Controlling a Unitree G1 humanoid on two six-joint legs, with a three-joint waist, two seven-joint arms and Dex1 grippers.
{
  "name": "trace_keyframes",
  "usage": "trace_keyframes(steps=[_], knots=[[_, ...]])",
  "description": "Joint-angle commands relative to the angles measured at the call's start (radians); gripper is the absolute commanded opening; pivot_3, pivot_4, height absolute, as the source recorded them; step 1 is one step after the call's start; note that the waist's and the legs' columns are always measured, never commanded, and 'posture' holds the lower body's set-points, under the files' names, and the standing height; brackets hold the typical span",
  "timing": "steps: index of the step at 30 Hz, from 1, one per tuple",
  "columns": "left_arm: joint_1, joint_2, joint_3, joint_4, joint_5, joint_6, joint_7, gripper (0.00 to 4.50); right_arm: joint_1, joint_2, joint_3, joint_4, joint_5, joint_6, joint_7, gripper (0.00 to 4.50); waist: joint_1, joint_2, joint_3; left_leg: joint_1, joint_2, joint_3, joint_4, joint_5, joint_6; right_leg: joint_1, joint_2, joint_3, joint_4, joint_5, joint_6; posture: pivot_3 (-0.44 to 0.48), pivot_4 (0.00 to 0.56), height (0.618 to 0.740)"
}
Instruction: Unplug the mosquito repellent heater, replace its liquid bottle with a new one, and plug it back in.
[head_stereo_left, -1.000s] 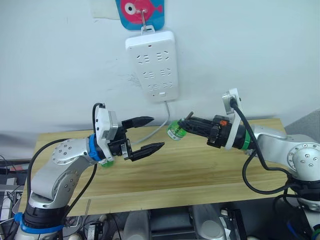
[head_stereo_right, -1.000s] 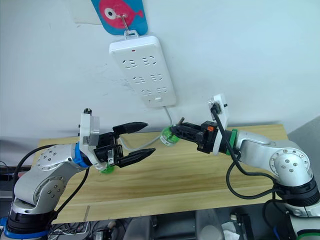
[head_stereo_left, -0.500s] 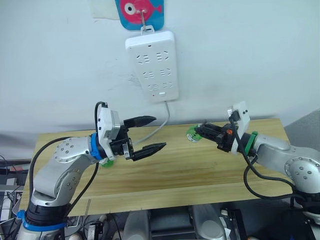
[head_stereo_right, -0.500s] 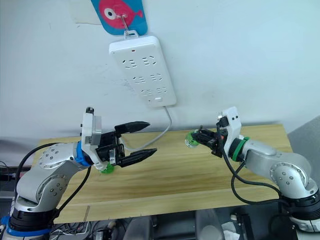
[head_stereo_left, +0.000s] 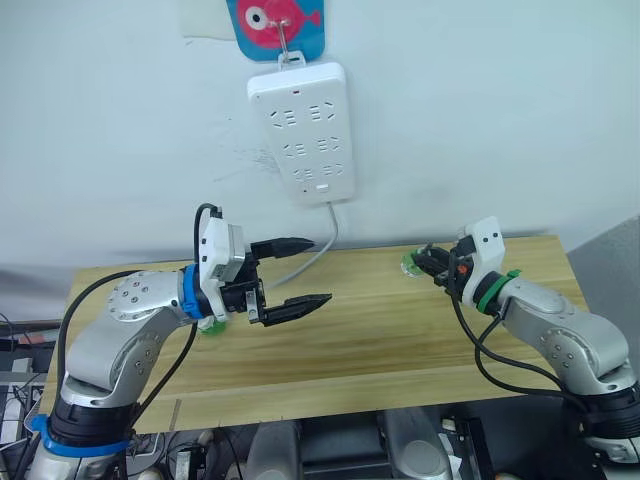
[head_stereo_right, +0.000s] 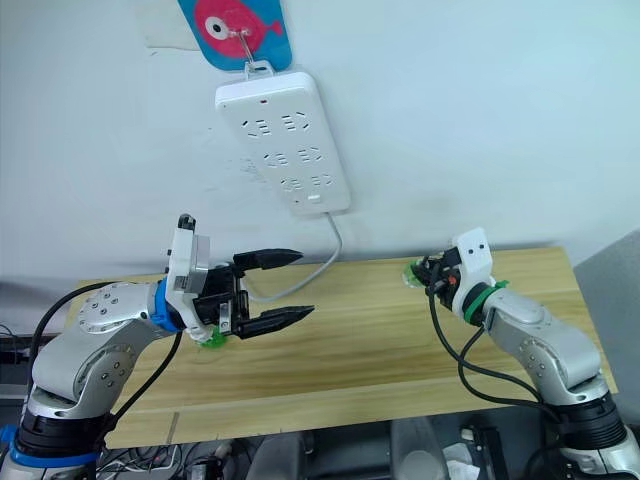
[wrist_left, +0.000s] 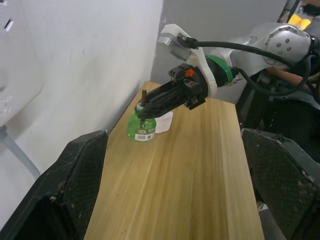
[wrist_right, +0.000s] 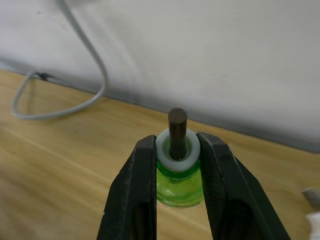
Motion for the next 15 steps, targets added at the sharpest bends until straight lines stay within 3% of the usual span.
trace_keyframes(steps=[1, 15], knots=[[0.004, 0.016, 0.023, -0.022, -0.008, 0.006, 0.007, 4.48, 0.016, 0.04, -0.002, 0.034, -0.096, -0.082, 0.016, 0.8, 0.0, 0.0, 0.0, 0.0, 0.0, 0.0, 0.0, 0.0, 0.0, 0.0, 0.0, 0.0, 0.0, 0.0, 0.0, -0.274, 0.303, 0.74], [0.048, 0.048, 0.051, -0.065, -0.036, 0.031, 0.016, 4.48, 0.013, 0.203, -0.002, 0.288, -0.367, -0.321, 0.05, 0.8, 0.001, 0.0, 0.0, 0.001, 0.0, 0.0, 0.001, 0.0, 0.0, 0.0, 0.0, 0.001, 0.001, 0.0, 0.0, -0.238, 0.34, 0.74]])
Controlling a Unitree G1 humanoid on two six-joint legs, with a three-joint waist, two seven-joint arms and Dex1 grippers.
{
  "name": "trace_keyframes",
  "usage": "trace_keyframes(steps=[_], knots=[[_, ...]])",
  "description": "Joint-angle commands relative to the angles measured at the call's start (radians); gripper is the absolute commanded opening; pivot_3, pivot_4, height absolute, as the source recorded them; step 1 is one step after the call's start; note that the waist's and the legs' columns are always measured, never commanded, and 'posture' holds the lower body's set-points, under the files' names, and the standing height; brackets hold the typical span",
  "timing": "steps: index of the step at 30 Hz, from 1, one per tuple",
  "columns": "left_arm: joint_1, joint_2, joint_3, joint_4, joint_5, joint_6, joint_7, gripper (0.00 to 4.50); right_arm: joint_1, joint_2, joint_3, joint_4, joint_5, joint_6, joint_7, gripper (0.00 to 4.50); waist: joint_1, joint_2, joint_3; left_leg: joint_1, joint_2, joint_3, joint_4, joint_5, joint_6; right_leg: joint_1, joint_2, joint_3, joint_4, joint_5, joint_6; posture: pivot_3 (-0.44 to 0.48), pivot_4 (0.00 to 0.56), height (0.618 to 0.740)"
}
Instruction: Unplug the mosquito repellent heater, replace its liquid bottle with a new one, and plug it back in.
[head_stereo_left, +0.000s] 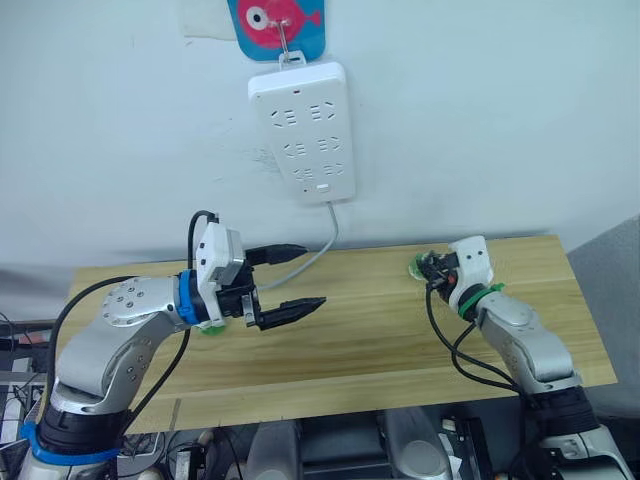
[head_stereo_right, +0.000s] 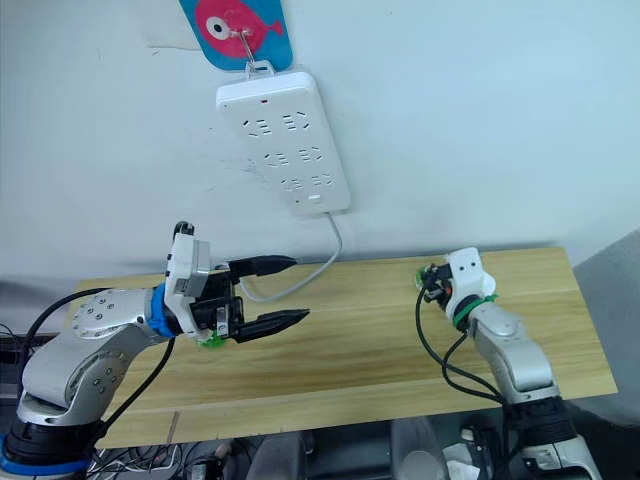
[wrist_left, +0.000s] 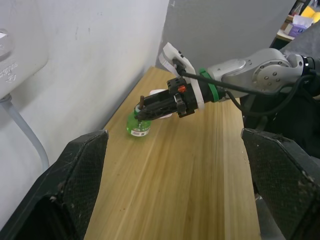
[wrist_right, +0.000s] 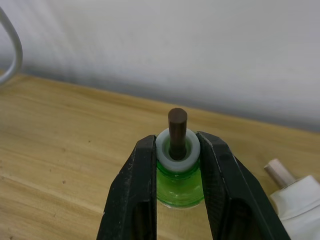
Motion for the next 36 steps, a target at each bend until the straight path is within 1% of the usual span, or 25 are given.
trace_keyframes(steps=[1, 8, 13, 23, 25, 26, 29, 30, 36], knots=[[0.011, 0.016, 0.035, -0.046, -0.029, 0.006, -0.002, 4.48, -0.006, 0.026, -0.028, 0.004, -0.029, -0.052, 0.007, 0.8, 0.0, 0.0, 0.0, 0.0, 0.0, 0.0, 0.0, 0.0, 0.0, 0.0, 0.0, 0.0, 0.0, 0.0, 0.0, -0.233, 0.346, 0.74], [0.022, 0.037, 0.054, -0.054, -0.045, 0.023, -0.008, 4.48, -0.01, 0.05, -0.066, 0.047, -0.068, -0.085, 0.004, 0.8, 0.003, 0.001, 0.0, 0.0, 0.0, 0.0, 0.0, 0.0, 0.0, 0.0, 0.0, 0.0, 0.0, 0.0, 0.0, -0.225, 0.359, 0.74], [0.023, 0.042, 0.056, -0.055, -0.045, 0.024, -0.01, 4.48, -0.02, 0.058, -0.079, 0.095, -0.095, -0.115, 0.011, 0.8, 0.003, 0.001, 0.0, 0.0, 0.0, 0.0, 0.0, 0.0, 0.0, 0.0, 0.0, 0.001, 0.0, 0.0, 0.0, -0.225, 0.359, 0.74], [0.029, 0.051, 0.062, -0.062, -0.049, 0.026, -0.008, 4.48, -0.042, 0.084, -0.094, 0.138, -0.112, -0.128, 0.009, 0.8, 0.003, 0.001, 0.001, 0.001, 0.0, 0.001, 0.0, 0.0, 0.0, 0.0, 0.0, 0.002, 0.0, 0.0, 0.0, -0.209, 0.361, 0.74], [0.029, 0.05, 0.062, -0.063, -0.049, 0.026, -0.007, 4.5, -0.042, 0.084, -0.098, 0.134, -0.111, -0.118, 0.011, 1.53, 0.003, 0.001, 0.001, 0.001, 0.0, 0.001, 0.0, 0.0, 0.0, 0.0, 0.0, 0.002, 0.0, 0.0, 0.0, -0.209, 0.36, 0.74], [0.029, 0.05, 0.062, -0.063, -0.049, 0.026, -0.007, 4.5, -0.039, 0.084, -0.101, 0.129, -0.111, -0.117, 0.011, 1.77, 0.003, 0.001, 0.001, 0.001, 0.0, 0.001, 0.0, 0.0, 0.0, 0.0, 0.0, 0.002, 0.0, 0.0, 0.0, -0.209, 0.36, 0.74], [0.031, 0.048, 0.061, -0.062, -0.049, 0.025, -0.008, 4.5, -0.027, 0.077, -0.106, 0.102, -0.113, -0.114, 0.014, 2.9, 0.003, 0.001, 0.001, 0.001, 0.0, 0.001, 0.0, 0.0, 0.0, 0.0, 0.0, 0.002, 0.0, 0.0, 0.0, -0.211, 0.361, 0.74], [0.032, 0.048, 0.06, -0.062, -0.049, 0.024, -0.008, 4.5, -0.023, 0.073, -0.107, 0.089, -0.112, -0.108, 0.017, 3.17, 0.003, 0.001, 0.001, 0.001, 0.0, 0.001, 0.0, 0.0, 0.0, 0.0, 0.0, 0.002, 0.0, 0.0, 0.0, -0.211, 0.36, 0.74], [0.03, 0.04, 0.052, -0.059, -0.045, 0.016, -0.007, 4.5, 0.009, 0.073, -0.114, -0.018, -0.096, -0.059, 0.022, 3.17, 0.003, 0.001, 0.001, 0.001, 0.0, 0.001, 0.0, 0.0, 0.0, 0.0, 0.0, 0.002, 0.0, 0.0, 0.0, -0.219, 0.355, 0.74]])
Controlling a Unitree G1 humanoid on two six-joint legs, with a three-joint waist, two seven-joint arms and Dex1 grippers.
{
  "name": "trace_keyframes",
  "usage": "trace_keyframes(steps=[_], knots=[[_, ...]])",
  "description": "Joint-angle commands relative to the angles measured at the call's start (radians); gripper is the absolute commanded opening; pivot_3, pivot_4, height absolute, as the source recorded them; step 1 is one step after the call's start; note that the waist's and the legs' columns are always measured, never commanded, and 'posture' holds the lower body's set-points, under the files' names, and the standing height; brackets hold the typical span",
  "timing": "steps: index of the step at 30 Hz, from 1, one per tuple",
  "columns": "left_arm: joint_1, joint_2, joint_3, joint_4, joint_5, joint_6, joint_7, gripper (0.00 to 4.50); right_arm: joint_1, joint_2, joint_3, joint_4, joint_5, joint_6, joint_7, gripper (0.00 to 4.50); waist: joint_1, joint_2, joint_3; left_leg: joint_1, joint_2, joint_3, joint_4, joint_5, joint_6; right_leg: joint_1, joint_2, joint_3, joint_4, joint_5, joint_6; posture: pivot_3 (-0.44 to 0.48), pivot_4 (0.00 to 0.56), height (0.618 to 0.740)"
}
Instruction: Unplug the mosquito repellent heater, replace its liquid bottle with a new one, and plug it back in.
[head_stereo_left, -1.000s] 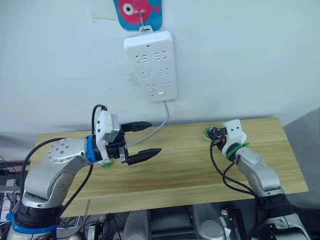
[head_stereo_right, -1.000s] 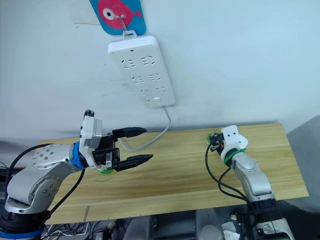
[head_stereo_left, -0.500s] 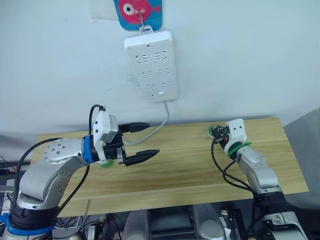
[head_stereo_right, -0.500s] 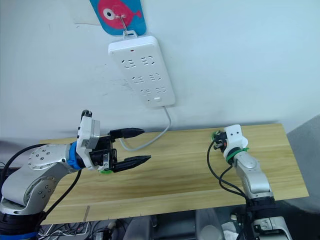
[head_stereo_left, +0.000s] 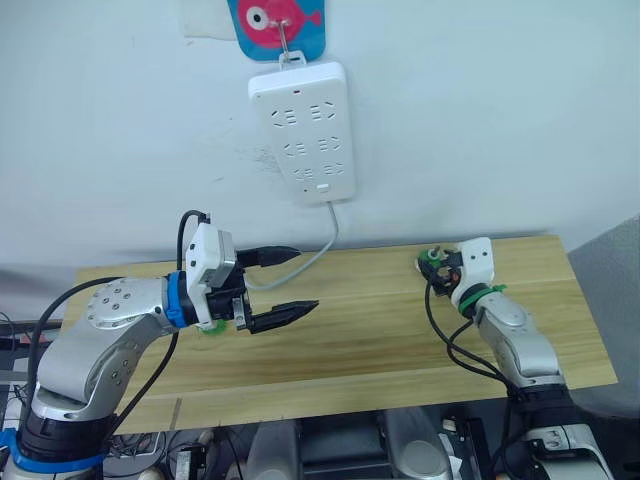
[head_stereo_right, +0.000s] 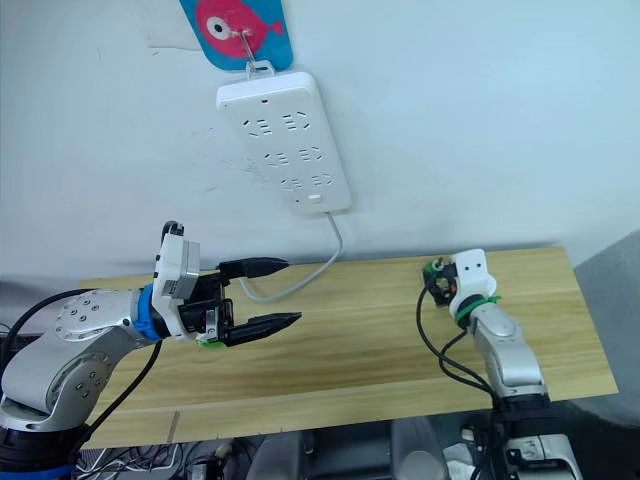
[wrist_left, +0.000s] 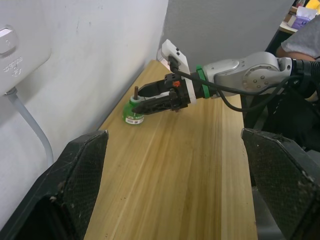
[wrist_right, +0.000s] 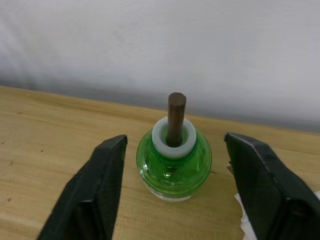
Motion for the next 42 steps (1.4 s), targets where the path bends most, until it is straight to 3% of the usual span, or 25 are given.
trace_keyframes(steps=[1, 8, 14, 20, 28, 31, 33, 42], knots=[[0.004, -0.001, 0.02, -0.032, -0.021, -0.009, -0.005, 4.5, 0.028, 0.001, -0.018, -0.111, 0.015, 0.027, 0.007, 3.17, 0.0, 0.0, 0.0, 0.0, 0.0, 0.0, 0.0, 0.0, 0.0, 0.0, 0.0, 0.0, 0.0, 0.0, 0.0, -0.219, 0.355, 0.74], [0.013, -0.015, 0.011, -0.029, -0.005, -0.022, 0.008, 4.5, 0.08, -0.008, -0.017, -0.26, 0.023, 0.098, 0.015, 3.17, 0.001, 0.0, 0.0, 0.0, 0.0, 0.0, 0.0, 0.0, 0.0, 0.0, 0.0, 0.0, 0.0, 0.0, 0.0, -0.236, 0.35, 0.74], [0.009, -0.026, 0.018, -0.013, 0.024, -0.032, 0.039, 4.5, 0.124, -0.092, -0.04, -0.449, 0.086, 0.218, 0.086, 3.17, 0.0, 0.0, 0.0, 0.0, 0.0, 0.0, 0.0, 0.0, 0.0, 0.0, 0.0, 0.0, 0.0, 0.0, 0.0, -0.243, 0.338, 0.74], [0.016, -0.032, 0.024, -0.015, 0.036, -0.021, 0.074, 4.5, 0.032, -0.194, -0.046, -0.559, 0.23, 0.364, 0.22, 3.17, -0.001, 0.0, 0.0, 0.0, 0.0, 0.0, 0.0, -0.001, 0.001, 0.0, 0.0, 0.0, 0.0, 0.0, 0.0, -0.236, 0.309, 0.74], [0.079, -0.051, 0.077, -0.053, 0.042, -0.039, 0.138, 4.5, -0.093, -0.273, 0.049, -0.534, 0.326, 0.379, 0.443, 3.17, 0.004, -0.001, -0.001, 0.0, 0.0, -0.001, -0.001, 0.0, 0.0, 0.0, 0.0, -0.001, -0.001, 0.0, 0.0, -0.175, 0.266, 0.74], [0.133, -0.058, 0.111, -0.084, 0.058, -0.05, 0.181, 4.5, -0.123, -0.277, 0.081, -0.498, 0.319, 0.343, 0.506, 3.73, 0.006, -0.002, -0.003, 0.0, 0.0, -0.001, 0.0, 0.0, 0.0, 0.0, -0.001, -0.001, -0.001, 0.0, 0.0, -0.142, 0.259, 0.74], [0.169, -0.068, 0.131, -0.105, 0.062, -0.056, 0.207, 4.5, -0.132, -0.279, 0.098, -0.481, 0.311, 0.321, 0.538, 4.42, 0.011, -0.002, -0.003, 0.0, 0.0, -0.001, 0.0, 0.0, 0.0, 0.0, -0.001, -0.002, -0.001, 0.0, 0.0, -0.11, 0.255, 0.74], [0.357, -0.159, 0.207, -0.192, 0.074, -0.104, 0.313, 4.5, -0.149, -0.307, 0.151, -0.449, 0.278, 0.229, 0.661, 4.47, 0.056, -0.002, -0.005, 0.0, 0.0, -0.002, 0.0, 0.0, -0.001, 0.0, -0.001, -0.003, -0.001, 0.0, 0.0, -0.041, 0.277, 0.74]])
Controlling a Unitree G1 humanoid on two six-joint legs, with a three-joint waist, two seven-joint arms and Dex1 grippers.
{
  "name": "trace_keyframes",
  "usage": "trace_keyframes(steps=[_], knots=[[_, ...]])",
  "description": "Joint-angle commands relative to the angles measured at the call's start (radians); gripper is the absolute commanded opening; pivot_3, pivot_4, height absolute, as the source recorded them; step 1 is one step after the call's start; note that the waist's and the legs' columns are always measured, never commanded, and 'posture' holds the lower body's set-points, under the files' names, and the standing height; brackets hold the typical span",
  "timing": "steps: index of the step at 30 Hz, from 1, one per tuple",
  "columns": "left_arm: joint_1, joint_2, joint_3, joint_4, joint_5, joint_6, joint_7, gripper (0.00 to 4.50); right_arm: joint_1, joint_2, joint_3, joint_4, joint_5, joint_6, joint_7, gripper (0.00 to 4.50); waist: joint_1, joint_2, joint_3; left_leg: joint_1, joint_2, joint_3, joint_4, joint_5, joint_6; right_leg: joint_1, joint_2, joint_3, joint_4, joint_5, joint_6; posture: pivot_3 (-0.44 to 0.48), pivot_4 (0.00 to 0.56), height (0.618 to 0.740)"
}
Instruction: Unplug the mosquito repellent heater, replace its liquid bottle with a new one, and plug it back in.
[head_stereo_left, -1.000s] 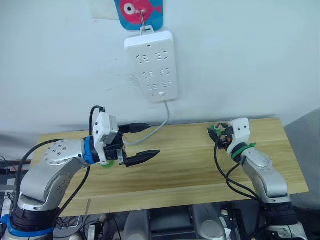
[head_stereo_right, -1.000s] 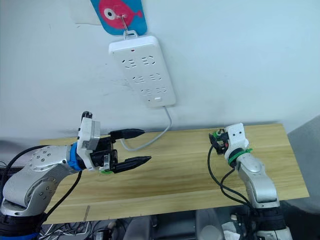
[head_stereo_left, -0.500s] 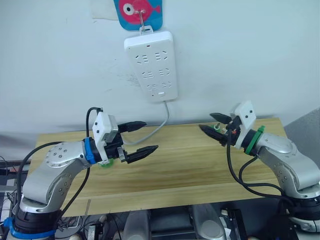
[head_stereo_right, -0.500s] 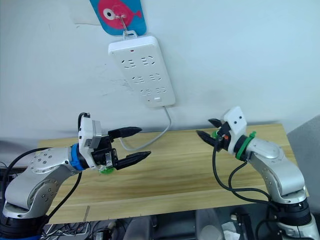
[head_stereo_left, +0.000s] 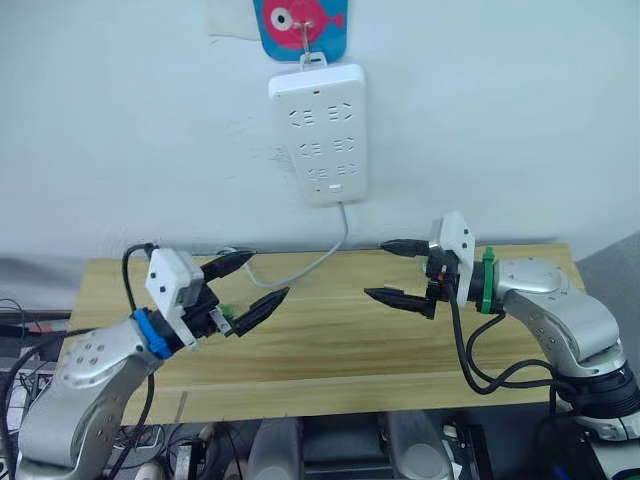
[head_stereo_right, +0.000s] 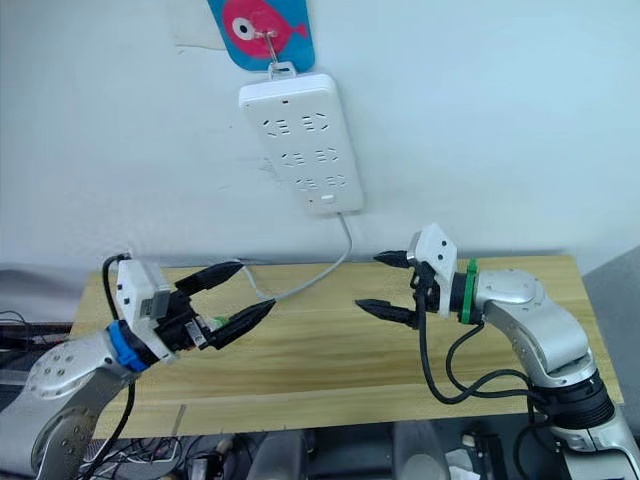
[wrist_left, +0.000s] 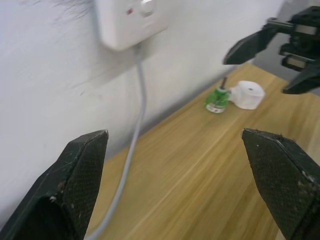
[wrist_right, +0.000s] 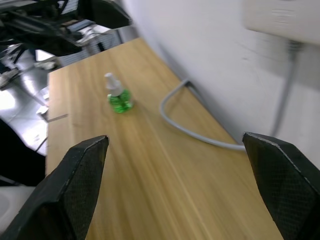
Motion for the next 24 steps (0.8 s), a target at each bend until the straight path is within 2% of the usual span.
trace_keyframes(steps=[1, 8, 17, 24], knots=[[0.063, -0.033, 0.047, -0.061, 0.008, -0.057, 0.023, 4.5, -0.014, -0.014, 0.004, -0.014, -0.003, -0.044, 0.048, 4.47, 0.007, 0.0, 0.0, 0.0, 0.0, 0.0, 0.0, 0.0, 0.0, 0.0, 0.0, 0.0, 0.0, 0.0, 0.0, -0.041, 0.277, 0.74], [0.189, -0.137, 0.122, -0.032, 0.019, -0.195, 0.023, 4.5, 0.024, -0.053, 0.003, -0.032, -0.009, -0.09, 0.104, 4.47, 0.022, 0.0, 0.0, 0.0, 0.0, -0.001, 0.0, 0.0, -0.001, 0.001, -0.001, -0.001, 0.0, 0.0, 0.0, -0.034, 0.305, 0.74], [0.328, -0.228, 0.131, 0.017, 0.062, -0.367, -0.017, 4.5, 0.063, -0.063, 0.001, -0.1, 0.0, -0.109, 0.105, 4.47, 0.032, 0.0, 0.001, 0.0, -0.001, -0.001, 0.0, -0.001, 0.002, 0.002, 0.0, -0.001, -0.001, 0.0, 0.0, -0.05, 0.363, 0.74], [0.407, -0.274, 0.144, 0.072, 0.063, -0.409, 0.004, 4.5, 0.103, -0.067, 0.013, -0.15, -0.017, -0.147, 0.106, 4.47, 0.033, -0.001, 0.017, 0.0, 0.0, -0.002, 0.0, -0.002, 0.004, 0.003, 0.0, -0.001, -0.001, 0.0, 0.0, -0.062, 0.409, 0.74]])
